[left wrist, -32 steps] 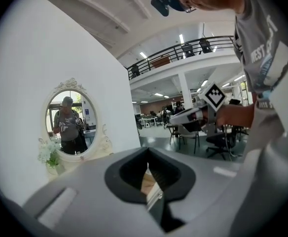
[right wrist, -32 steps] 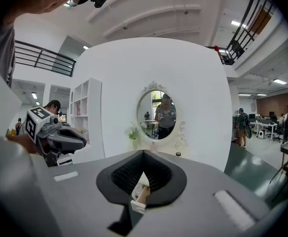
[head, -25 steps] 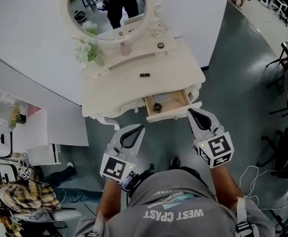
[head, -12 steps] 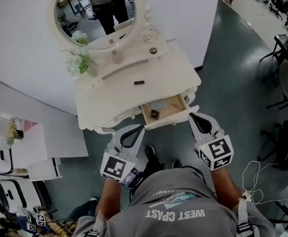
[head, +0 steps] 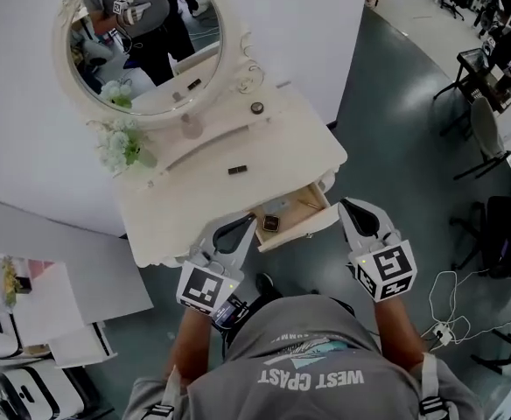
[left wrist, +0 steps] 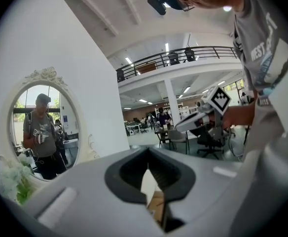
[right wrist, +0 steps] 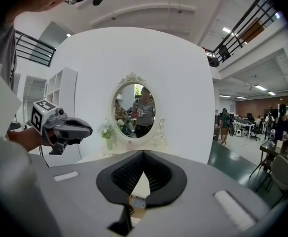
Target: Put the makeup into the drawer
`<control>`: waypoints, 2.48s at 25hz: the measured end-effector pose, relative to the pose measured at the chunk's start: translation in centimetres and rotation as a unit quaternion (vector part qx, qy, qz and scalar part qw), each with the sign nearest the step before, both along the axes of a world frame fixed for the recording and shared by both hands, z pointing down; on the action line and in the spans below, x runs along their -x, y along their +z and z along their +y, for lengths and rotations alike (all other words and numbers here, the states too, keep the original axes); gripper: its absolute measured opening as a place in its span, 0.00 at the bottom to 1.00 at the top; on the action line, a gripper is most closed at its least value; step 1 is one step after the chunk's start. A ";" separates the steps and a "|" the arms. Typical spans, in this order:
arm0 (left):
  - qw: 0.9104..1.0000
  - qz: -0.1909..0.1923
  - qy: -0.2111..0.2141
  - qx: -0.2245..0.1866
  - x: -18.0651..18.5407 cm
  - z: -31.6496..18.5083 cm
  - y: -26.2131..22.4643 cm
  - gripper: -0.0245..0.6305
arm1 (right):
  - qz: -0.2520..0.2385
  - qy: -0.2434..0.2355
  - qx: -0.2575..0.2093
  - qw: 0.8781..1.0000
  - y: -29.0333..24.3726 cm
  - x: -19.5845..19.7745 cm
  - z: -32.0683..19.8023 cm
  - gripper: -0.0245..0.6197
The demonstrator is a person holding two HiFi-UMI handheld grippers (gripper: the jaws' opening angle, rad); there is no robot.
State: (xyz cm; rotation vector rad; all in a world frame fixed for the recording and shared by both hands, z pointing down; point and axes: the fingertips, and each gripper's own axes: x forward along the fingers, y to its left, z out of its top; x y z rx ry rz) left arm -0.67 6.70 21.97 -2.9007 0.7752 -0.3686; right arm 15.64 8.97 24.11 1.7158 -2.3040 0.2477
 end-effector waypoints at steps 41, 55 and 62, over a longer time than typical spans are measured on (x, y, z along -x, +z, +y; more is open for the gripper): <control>0.986 -0.018 -0.148 0.070 3.8 -18.2 6.5 0.04 | 0.021 -0.092 0.052 0.994 6.5 -0.6 -26.8 0.04; 0.979 -0.027 -0.178 0.094 4.8 -20.0 9.1 0.04 | 0.025 -0.118 0.080 0.989 11.0 1.0 -31.9 0.04; 0.977 -0.031 -0.180 0.109 4.5 -19.9 10.4 0.04 | 0.026 -0.122 0.089 0.988 12.7 1.2 -32.8 0.04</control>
